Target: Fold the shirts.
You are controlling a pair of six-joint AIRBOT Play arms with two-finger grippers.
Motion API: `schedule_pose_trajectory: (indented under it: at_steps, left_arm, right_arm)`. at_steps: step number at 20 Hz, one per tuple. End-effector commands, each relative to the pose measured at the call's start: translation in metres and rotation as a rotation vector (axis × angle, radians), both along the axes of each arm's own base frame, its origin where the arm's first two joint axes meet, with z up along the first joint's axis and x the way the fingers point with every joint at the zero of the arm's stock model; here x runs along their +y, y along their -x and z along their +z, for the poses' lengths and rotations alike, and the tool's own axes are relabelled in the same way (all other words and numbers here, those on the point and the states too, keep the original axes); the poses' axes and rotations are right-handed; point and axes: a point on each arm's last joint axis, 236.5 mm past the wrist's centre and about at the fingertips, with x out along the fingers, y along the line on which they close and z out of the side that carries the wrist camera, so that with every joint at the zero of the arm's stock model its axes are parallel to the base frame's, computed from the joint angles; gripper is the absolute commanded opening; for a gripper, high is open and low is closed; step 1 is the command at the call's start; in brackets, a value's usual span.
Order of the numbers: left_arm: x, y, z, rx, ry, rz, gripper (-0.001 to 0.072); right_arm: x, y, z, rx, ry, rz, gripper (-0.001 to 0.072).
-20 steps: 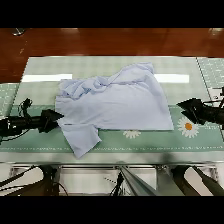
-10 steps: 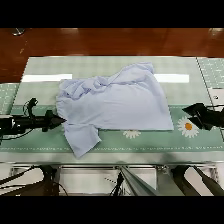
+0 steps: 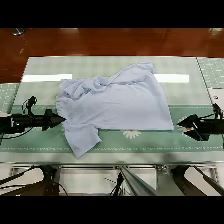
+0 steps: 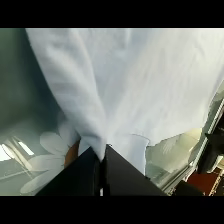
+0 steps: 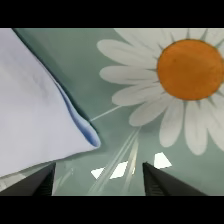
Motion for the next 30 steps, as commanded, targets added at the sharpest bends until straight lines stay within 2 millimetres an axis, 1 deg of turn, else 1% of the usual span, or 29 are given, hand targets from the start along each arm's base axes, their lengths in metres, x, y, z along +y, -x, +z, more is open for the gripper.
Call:
schedule_pose_trajectory:
  at_steps: [1, 2, 4, 5, 6, 10, 12, 13, 14, 15, 16, 17, 18, 19, 20, 21, 22, 23, 24, 25, 26, 27, 28, 29, 30]
  left_arm:
    - [0.007, -0.005, -0.006, -0.005, -0.036, 0.024, 0.0017]
    - [0.008, -0.007, -0.007, -0.003, -0.043, 0.035, 0.0017]
    - [0.009, -0.008, -0.008, -0.004, -0.048, 0.039, 0.0017]
    - [0.009, -0.007, -0.008, -0.004, -0.048, 0.038, 0.0017]
    - [0.009, -0.007, -0.008, -0.004, -0.047, 0.038, 0.0017]
    - [0.009, -0.007, -0.007, -0.003, -0.046, 0.036, 0.0017]
    - [0.009, -0.008, -0.008, -0.004, -0.048, 0.038, 0.0017]
    - [0.009, -0.007, -0.008, -0.004, -0.048, 0.038, 0.0017]
    - [0.009, -0.007, -0.008, -0.004, -0.048, 0.037, 0.0017]
    - [0.008, -0.007, -0.007, -0.003, -0.045, 0.035, 0.0017]
    - [0.007, -0.006, -0.006, -0.002, -0.039, 0.032, 0.0017]
    - [0.005, -0.007, -0.003, -0.004, -0.024, 0.031, 0.0017]
    - [0.005, -0.011, 0.002, -0.016, -0.011, 0.039, 0.0017]
    - [0.005, -0.024, 0.018, -0.055, 0.023, 0.057, 0.0017]
    - [0.004, -0.047, 0.053, -0.139, 0.099, 0.094, 0.0017]
    - [0.004, -0.075, 0.103, -0.273, 0.179, 0.131, 0.0016]
    - [0.008, -0.101, 0.170, -0.461, 0.243, 0.166, 0.0015]
    - [0.013, -0.118, 0.236, -0.635, 0.264, 0.196, 0.0015]
    - [0.021, -0.126, 0.299, -0.792, 0.236, 0.225, 0.0014]
    - [0.030, -0.128, 0.357, -0.905, 0.169, 0.276, 0.0014]
    - [0.038, -0.123, 0.412, -1.026, 0.069, 0.324, 0.0014]
    - [0.042, -0.110, 0.459, -1.147, -0.051, 0.350, 0.0014]
    - [0.044, -0.091, 0.504, -1.259, -0.185, 0.377, 0.0014]
    - [0.046, -0.070, 0.540, -1.344, -0.303, 0.407, 0.0014]
    - [0.046, -0.044, 0.573, -1.421, -0.427, 0.441, 0.0014]
  right_arm:
    - [0.021, -0.010, -0.001, -0.018, -0.137, 0.003, 0.0624]
    - [0.027, -0.016, 0.001, -0.039, -0.164, 0.007, 0.0623]
    - [0.033, -0.008, -0.010, 0.009, -0.146, 0.062, 0.0623]
    - [0.037, -0.008, -0.015, 0.023, -0.140, 0.083, 0.0623]
    - [0.041, -0.011, -0.018, 0.020, -0.136, 0.090, 0.0623]
    - [0.050, -0.051, -0.017, -0.085, -0.070, 0.087, 0.0623]
    - [0.059, -0.060, -0.019, -0.082, -0.056, 0.102, 0.0621]
    - [0.066, -0.061, -0.021, -0.070, -0.065, 0.127, 0.0592]
    - [0.075, -0.062, -0.022, -0.062, -0.070, 0.161, 0.0467]
    - [0.082, -0.065, -0.021, -0.066, -0.072, 0.200, 0.0240]
    - [0.088, -0.070, -0.017, -0.093, -0.064, 0.251, 0.0033]
    - [0.092, -0.077, -0.007, -0.116, -0.063, 0.280, 0.0032]
    - [0.095, -0.085, 0.008, -0.142, -0.070, 0.322, 0.0031]
    - [0.097, -0.097, 0.028, -0.180, -0.066, 0.364, 0.0031]
    - [0.093, -0.118, 0.057, -0.249, -0.031, 0.397, 0.0031]
    - [0.086, -0.144, 0.095, -0.339, 0.016, 0.398, 0.0031]
    - [0.078, -0.174, 0.149, -0.474, 0.078, 0.392, 0.0030]
    - [0.069, -0.200, 0.211, -0.620, 0.154, 0.374, 0.0031]
    - [0.060, -0.216, 0.273, -0.756, 0.242, 0.363, 0.0031]
    - [0.053, -0.222, 0.341, -0.898, 0.333, 0.338, 0.0031]
    - [0.048, -0.217, 0.401, -1.018, 0.418, 0.319, 0.0031]
    - [0.044, -0.201, 0.458, -1.133, 0.505, 0.294, 0.0031]
    - [0.045, -0.180, 0.503, -1.229, 0.573, 0.277, 0.0031]
    - [0.049, -0.154, 0.540, -1.318, 0.623, 0.261, 0.0031]
    - [0.052, -0.125, 0.571, -1.399, 0.672, 0.234, 0.0031]
